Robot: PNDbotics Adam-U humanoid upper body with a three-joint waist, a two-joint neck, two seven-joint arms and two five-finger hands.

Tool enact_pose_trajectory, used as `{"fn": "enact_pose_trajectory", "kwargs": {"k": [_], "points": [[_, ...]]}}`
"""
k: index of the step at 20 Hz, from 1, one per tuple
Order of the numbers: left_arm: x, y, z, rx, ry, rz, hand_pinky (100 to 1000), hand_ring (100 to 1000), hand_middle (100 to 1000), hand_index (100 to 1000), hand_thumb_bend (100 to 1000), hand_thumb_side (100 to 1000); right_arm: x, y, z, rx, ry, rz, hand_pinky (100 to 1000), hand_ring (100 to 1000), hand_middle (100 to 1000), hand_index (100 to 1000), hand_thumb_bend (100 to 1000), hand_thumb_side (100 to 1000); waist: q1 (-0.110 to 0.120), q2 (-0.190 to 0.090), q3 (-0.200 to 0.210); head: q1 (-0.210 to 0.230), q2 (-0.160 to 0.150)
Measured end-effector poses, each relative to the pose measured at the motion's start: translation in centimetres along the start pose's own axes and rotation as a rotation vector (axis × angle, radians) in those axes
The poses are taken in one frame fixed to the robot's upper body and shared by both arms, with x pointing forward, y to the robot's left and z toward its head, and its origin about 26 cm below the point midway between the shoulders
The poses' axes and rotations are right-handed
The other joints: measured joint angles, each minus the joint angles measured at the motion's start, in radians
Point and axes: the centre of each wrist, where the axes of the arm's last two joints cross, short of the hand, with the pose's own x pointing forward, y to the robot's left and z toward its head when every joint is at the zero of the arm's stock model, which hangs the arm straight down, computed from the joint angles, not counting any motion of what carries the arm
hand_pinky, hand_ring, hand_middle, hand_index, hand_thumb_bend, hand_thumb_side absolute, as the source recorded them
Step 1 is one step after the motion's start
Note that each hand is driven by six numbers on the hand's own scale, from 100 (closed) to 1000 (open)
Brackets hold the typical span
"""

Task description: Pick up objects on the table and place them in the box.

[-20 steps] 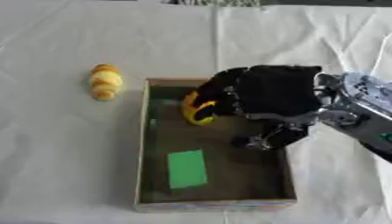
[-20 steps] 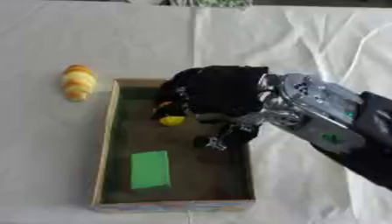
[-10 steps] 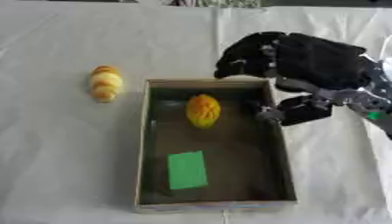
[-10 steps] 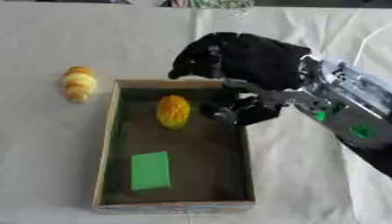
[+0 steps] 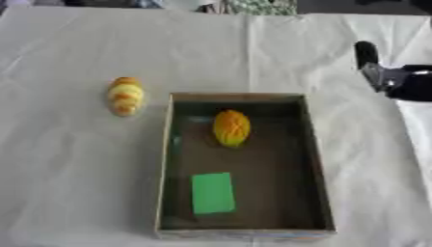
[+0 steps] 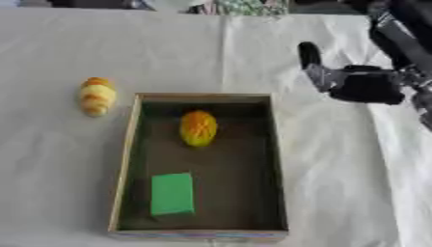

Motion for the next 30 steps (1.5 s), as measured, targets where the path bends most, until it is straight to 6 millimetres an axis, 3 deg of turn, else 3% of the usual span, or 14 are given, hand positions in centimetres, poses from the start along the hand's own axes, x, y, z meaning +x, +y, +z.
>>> {"fn": "enact_pose_trajectory", "kwargs": {"k": [4,9,15,18,24,30], "points": [[-0.1,1.2,-2.3,-0.242,-0.026,-0.147,780,783,736,878,116,299,-0.5,-1.7,0.7,-0.129,0.016,-0.018,887,817,756,797,100,106,0.001,0.005,-0.007,-0.001,0.001],[-0.1,1.7,-5.4,-0.607,-0.060,-0.285,817,834,789,897,296,366,-0.7,-2.6,1.1,-0.199,0.007,-0.011,886,816,755,794,100,100,0.000,0.010,-0.017,-0.001,0.004],[-1.4,0.7,-7.1,-0.929,-0.044,-0.356,852,861,795,861,511,240,-0.7,-2.5,1.1,-0.217,0.012,-0.009,885,811,752,791,100,103,0.002,0.011,-0.018,-0.001,0.004],[-2.7,0.1,-7.4,-1.006,-0.016,-0.357,863,863,790,853,552,265,-0.7,-2.3,1.1,-0.225,0.016,-0.010,884,809,750,789,100,124,0.005,0.011,-0.018,-0.002,0.004],[-4.8,-2.0,-8.0,-1.070,0.022,-0.318,867,859,788,854,568,373,-0.7,-2.0,1.1,-0.243,0.033,-0.019,884,804,745,786,100,145,0.007,0.011,-0.019,-0.001,0.004],[-6.2,-4.6,-8.6,-1.082,0.049,-0.244,861,852,797,875,459,389,-0.7,-1.8,1.1,-0.255,0.050,-0.032,884,800,740,783,100,196,0.007,0.011,-0.023,-0.001,0.004]]}}
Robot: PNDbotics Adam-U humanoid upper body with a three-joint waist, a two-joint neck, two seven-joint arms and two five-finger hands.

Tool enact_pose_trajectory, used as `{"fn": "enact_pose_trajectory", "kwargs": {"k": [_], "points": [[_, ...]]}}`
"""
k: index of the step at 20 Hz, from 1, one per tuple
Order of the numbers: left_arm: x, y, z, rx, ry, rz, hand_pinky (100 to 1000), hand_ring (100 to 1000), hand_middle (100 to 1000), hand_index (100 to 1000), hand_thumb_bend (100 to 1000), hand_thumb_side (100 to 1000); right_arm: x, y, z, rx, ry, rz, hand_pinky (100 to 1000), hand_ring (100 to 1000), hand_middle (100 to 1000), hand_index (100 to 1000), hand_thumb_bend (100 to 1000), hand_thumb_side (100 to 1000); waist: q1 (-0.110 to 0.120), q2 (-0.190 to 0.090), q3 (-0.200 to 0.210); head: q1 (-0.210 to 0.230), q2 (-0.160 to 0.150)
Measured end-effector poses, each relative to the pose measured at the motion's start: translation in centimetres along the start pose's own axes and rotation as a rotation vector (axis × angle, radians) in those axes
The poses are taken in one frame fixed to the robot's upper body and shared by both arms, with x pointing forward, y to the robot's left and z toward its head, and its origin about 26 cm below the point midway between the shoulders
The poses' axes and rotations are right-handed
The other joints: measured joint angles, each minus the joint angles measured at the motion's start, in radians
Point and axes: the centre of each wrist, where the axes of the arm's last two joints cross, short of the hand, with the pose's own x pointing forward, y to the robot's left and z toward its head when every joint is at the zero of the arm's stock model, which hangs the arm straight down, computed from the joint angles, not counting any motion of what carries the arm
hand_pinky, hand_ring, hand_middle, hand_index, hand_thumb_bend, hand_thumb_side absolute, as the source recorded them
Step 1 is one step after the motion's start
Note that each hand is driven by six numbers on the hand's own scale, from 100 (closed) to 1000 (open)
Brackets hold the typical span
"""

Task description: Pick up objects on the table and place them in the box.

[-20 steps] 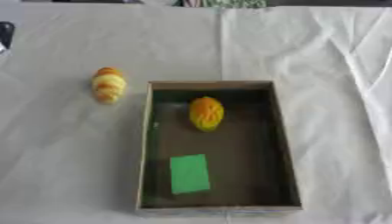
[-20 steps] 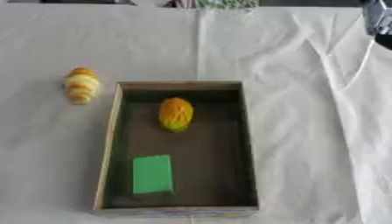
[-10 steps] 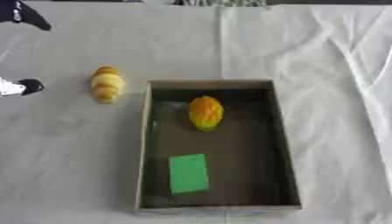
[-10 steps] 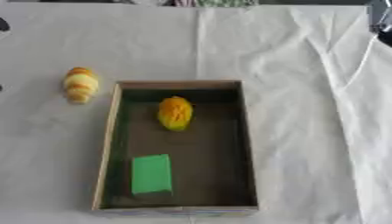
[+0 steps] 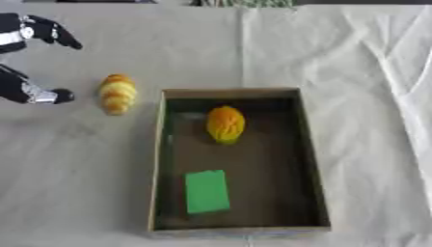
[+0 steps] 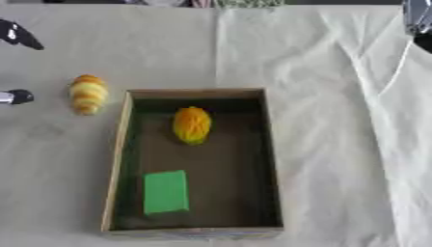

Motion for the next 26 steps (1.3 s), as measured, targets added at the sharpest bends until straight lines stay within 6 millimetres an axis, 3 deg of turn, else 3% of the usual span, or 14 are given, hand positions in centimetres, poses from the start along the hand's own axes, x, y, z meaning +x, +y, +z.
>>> {"fn": "enact_pose_trajectory", "kwargs": {"k": [6,11,19,26], "points": [[0.6,-0.3,-2.3,-0.001,-0.041,0.035,865,853,803,875,447,408,0.0,0.2,-0.1,-0.018,0.018,-0.012,885,796,735,778,100,249,0.010,0.000,-0.003,0.001,0.000],[0.7,-1.1,-3.8,-0.041,-0.044,0.054,885,875,822,876,509,442,0.1,0.3,-0.2,-0.041,0.028,-0.032,885,793,732,775,100,273,0.012,0.000,-0.006,0.004,0.000],[-0.9,-2.7,-4.7,-0.102,0.050,0.043,868,872,810,871,582,466,0.1,0.5,-0.2,-0.060,0.042,-0.055,886,789,727,773,100,351,0.020,0.006,-0.010,0.005,0.000],[-1.5,-3.6,-5.3,-0.119,0.105,0.025,841,854,783,863,533,466,0.0,0.7,-0.1,-0.080,0.062,-0.076,886,786,723,772,100,387,0.021,0.008,-0.014,0.009,0.000]]}}
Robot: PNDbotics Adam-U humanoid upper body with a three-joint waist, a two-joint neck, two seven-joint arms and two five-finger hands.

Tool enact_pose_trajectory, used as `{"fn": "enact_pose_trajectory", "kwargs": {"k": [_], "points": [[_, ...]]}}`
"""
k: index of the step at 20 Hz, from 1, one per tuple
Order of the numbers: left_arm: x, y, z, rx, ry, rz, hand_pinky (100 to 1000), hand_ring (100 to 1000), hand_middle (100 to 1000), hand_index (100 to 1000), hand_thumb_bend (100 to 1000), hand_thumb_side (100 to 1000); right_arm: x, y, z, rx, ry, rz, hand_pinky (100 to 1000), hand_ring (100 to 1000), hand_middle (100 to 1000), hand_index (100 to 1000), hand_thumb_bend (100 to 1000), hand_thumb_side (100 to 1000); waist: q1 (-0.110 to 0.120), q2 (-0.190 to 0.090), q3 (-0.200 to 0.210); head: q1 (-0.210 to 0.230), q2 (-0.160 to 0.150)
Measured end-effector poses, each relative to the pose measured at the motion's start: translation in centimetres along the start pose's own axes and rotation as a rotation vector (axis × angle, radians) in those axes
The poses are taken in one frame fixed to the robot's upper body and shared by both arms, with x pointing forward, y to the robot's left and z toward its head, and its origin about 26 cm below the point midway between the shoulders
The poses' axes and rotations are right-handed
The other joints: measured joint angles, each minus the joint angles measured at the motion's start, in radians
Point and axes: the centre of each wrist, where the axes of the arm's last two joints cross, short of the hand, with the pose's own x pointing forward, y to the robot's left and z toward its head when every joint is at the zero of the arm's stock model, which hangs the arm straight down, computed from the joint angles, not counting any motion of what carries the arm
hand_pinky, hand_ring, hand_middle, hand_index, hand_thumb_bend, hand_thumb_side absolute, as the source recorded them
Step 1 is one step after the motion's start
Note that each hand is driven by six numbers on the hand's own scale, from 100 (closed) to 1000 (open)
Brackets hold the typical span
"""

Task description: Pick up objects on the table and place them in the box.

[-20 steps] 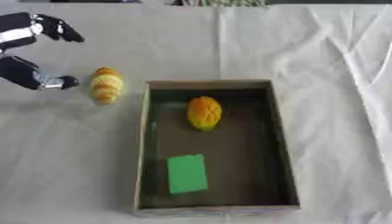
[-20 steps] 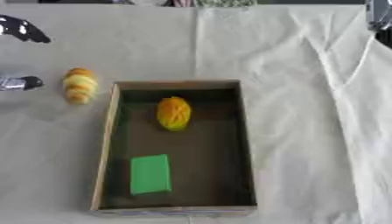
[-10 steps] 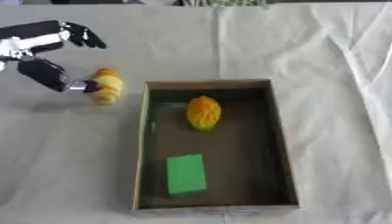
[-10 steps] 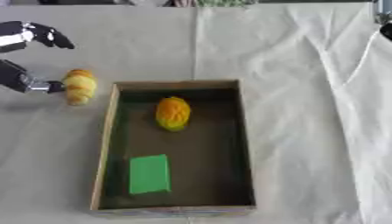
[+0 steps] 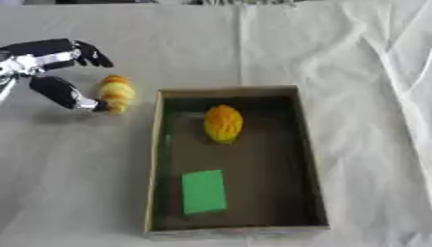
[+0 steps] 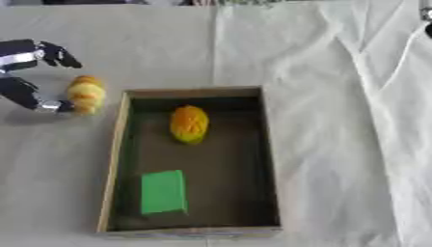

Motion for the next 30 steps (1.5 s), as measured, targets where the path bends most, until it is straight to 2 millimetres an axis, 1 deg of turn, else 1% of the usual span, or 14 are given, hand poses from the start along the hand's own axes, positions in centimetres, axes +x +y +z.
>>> {"fn": "enact_pose_trajectory", "kwargs": {"k": [3,6,8,12,16,20,21,22,23,24,25,26,27,30], "points": [[-0.3,-0.5,-0.4,0.000,0.012,0.009,832,847,777,858,475,477,0.0,0.0,0.0,-0.009,0.004,-0.002,887,785,722,772,100,407,0.000,0.004,-0.005,0.000,-0.001],[-0.4,-1.0,-0.8,0.002,0.015,0.024,825,841,773,857,447,485,-0.1,0.0,0.1,-0.018,0.012,-0.004,887,785,721,771,100,420,0.000,0.005,-0.006,0.001,-0.001],[-0.5,-1.3,-1.0,0.002,0.016,0.033,822,838,772,858,451,484,-0.1,0.0,0.1,-0.026,0.017,-0.004,887,784,721,770,100,428,0.000,0.007,-0.009,0.001,-0.001],[-0.7,-1.6,-1.2,-0.002,0.034,0.031,811,832,768,859,503,482,-0.1,0.0,0.2,-0.038,0.026,-0.008,887,783,719,769,100,444,-0.001,0.010,-0.011,0.004,-0.003],[-1.1,-1.7,-1.2,-0.016,0.069,-0.003,796,821,764,857,527,443,-0.2,0.0,0.3,-0.048,0.032,-0.010,887,781,716,767,100,470,-0.001,0.011,-0.013,0.006,-0.004],[-1.2,-1.9,-1.4,-0.025,0.079,-0.036,784,813,758,852,509,363,-0.2,0.0,0.4,-0.058,0.038,-0.023,884,778,713,762,100,497,-0.001,0.011,-0.014,0.009,-0.006],[-1.2,-1.9,-1.4,-0.026,0.082,-0.043,783,812,758,852,507,356,-0.2,0.0,0.4,-0.059,0.039,-0.025,884,778,713,762,100,498,-0.001,0.011,-0.015,0.010,-0.008],[-1.3,-1.9,-1.5,-0.028,0.083,-0.047,765,799,748,842,453,259,-0.2,0.1,0.4,-0.061,0.040,-0.028,883,777,711,762,100,515,-0.001,0.011,-0.016,0.010,-0.008],[-1.2,-1.9,-1.6,-0.029,0.082,-0.048,762,798,746,841,446,249,-0.2,0.1,0.5,-0.063,0.042,-0.031,883,777,711,762,100,517,-0.001,0.011,-0.016,0.010,-0.009],[-1.2,-1.9,-1.7,-0.030,0.080,-0.046,741,784,733,829,384,225,-0.3,0.1,0.6,-0.066,0.046,-0.034,883,776,710,760,100,533,-0.001,0.011,-0.016,0.010,-0.009],[-1.2,-1.9,-1.7,-0.027,0.080,-0.045,740,783,732,828,378,223,-0.3,0.1,0.7,-0.067,0.052,-0.036,883,776,710,760,100,536,0.000,0.011,-0.016,0.010,-0.009],[-1.3,-1.9,-1.6,-0.025,0.082,-0.040,710,757,700,800,308,211,-0.4,0.1,0.7,-0.069,0.055,-0.037,882,774,708,760,100,540,0.000,0.011,-0.016,0.010,-0.009],[-1.3,-2.0,-1.7,-0.022,0.086,-0.034,706,754,697,797,302,208,-0.4,0.1,0.7,-0.072,0.056,-0.040,882,774,707,760,100,540,0.000,0.011,-0.016,0.010,-0.009],[-1.3,-2.1,-1.8,0.002,0.094,-0.015,638,690,630,735,215,129,-0.5,0.1,1.0,-0.081,0.070,-0.048,882,772,705,759,100,544,0.000,0.011,-0.016,0.010,-0.009]]}}
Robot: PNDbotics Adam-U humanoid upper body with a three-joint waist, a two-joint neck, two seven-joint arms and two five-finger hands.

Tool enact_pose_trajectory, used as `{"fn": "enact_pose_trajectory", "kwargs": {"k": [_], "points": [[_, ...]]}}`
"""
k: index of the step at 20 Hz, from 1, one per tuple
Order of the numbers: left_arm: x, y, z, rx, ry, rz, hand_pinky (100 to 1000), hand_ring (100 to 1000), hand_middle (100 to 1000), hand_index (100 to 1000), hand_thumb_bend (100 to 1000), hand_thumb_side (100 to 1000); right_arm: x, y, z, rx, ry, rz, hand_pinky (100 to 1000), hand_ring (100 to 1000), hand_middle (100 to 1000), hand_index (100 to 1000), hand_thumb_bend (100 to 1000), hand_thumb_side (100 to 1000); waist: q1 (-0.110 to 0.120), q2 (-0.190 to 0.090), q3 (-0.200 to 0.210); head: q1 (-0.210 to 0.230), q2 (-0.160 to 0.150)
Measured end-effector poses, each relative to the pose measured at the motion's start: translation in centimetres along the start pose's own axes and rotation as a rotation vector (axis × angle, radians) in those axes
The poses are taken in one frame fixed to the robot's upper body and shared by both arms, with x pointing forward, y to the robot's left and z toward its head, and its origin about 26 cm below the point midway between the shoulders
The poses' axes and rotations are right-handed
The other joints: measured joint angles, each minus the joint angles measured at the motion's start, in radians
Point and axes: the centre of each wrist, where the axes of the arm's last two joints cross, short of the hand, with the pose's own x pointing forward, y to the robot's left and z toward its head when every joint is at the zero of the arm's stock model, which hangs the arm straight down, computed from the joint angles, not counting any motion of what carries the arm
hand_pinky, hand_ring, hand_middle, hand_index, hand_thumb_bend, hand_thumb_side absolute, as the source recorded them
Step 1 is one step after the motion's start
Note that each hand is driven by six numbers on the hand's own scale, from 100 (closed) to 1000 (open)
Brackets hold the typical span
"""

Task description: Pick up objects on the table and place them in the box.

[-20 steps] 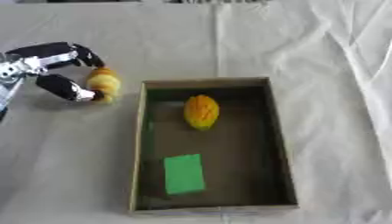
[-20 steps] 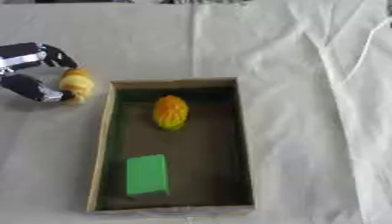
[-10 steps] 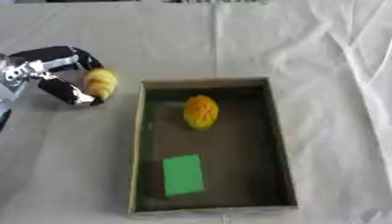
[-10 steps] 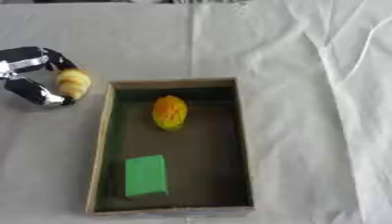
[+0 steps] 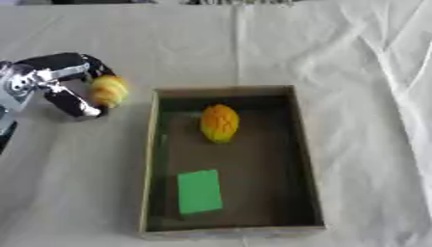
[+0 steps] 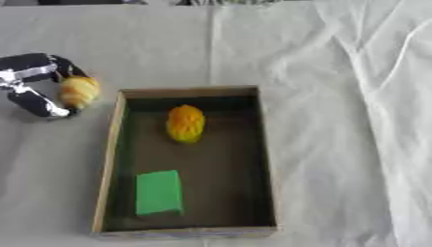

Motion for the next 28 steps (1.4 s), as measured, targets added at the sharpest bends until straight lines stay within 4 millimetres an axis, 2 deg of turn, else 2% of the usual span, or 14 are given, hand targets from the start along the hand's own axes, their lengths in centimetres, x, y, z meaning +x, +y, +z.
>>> {"fn": "enact_pose_trajectory", "kwargs": {"k": [1,3,8,11,16,19,23,26,28], "points": [[0.1,0.0,-0.1,0.010,0.002,0.006,628,672,613,716,172,100,0.0,0.0,0.0,-0.002,0.002,-0.003,882,771,704,758,100,546,0.000,0.000,0.000,0.000,0.000],[0.1,-0.1,-0.1,0.033,0.007,0.009,614,644,587,688,101,100,0.0,0.0,0.0,-0.004,0.006,-0.010,882,771,704,758,100,547,0.000,0.000,0.000,0.000,0.000],[1.1,0.3,0.0,0.088,-0.014,-0.001,590,604,542,643,100,127,-0.2,0.0,0.3,-0.011,0.020,-0.015,881,769,701,758,100,550,-0.001,0.000,0.001,0.000,0.000],[2.9,2.2,0.7,0.147,-0.078,-0.028,590,601,535,633,100,115,-0.2,-0.1,0.5,-0.013,0.031,-0.014,880,768,701,758,100,551,0.000,0.000,0.005,-0.002,0.000],[7.5,6.6,3.9,0.291,-0.223,-0.146,582,589,541,623,100,100,-0.3,-0.2,0.6,-0.018,0.038,-0.011,880,768,700,757,100,550,0.000,-0.002,0.017,-0.007,0.000],[10.8,8.4,6.0,0.385,-0.335,-0.196,575,568,526,605,100,100,-0.3,-0.2,0.6,-0.018,0.038,-0.010,879,768,700,757,100,550,0.001,-0.012,0.025,-0.011,0.000],[15.5,8.7,8.1,0.467,-0.510,-0.196,571,560,520,600,100,118,-0.2,-0.1,0.3,-0.013,0.023,-0.016,880,767,700,757,100,549,0.001,-0.021,0.029,-0.011,0.000],[18.7,8.1,9.3,0.455,-0.636,-0.173,572,557,518,599,100,131,-0.1,0.0,0.2,-0.008,0.019,-0.018,880,767,699,757,100,548,0.001,-0.025,0.032,-0.010,0.000],[20.2,7.7,9.9,0.425,-0.692,-0.161,577,555,518,601,100,136,-0.1,0.0,0.2,0.000,0.019,-0.016,880,767,698,756,100,528,0.001,-0.026,0.034,-0.010,0.000]]}}
